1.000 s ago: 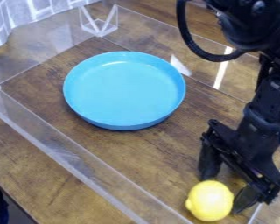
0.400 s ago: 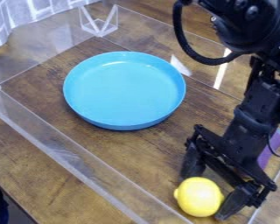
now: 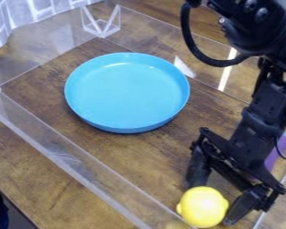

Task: Put the lemon on the blue tray

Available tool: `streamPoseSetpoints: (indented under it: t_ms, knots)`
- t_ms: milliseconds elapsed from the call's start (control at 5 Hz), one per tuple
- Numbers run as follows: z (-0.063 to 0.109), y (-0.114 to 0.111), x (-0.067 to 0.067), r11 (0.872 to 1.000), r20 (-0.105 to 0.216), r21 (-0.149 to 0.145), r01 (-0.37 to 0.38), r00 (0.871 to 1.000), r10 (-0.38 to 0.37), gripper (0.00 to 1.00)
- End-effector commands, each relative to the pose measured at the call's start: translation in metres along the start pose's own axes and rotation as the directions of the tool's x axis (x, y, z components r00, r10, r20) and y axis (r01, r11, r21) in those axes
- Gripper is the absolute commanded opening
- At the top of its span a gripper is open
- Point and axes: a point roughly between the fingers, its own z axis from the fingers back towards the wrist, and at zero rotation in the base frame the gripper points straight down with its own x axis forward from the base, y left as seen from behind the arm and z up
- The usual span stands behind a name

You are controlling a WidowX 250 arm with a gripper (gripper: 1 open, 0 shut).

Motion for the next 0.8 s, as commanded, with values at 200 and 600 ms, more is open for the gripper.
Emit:
streamPoseSetpoints:
  t_ms: [200,600]
  knots:
    - [0.0107,-0.0066,-0.0054,0.998,-0.001,0.028,0.055,0.999,-0.055,1.00]
    - [0.0124,-0.0026,-0.0055,0.995,-0.027,0.052,0.081,0.996,-0.080,1.00]
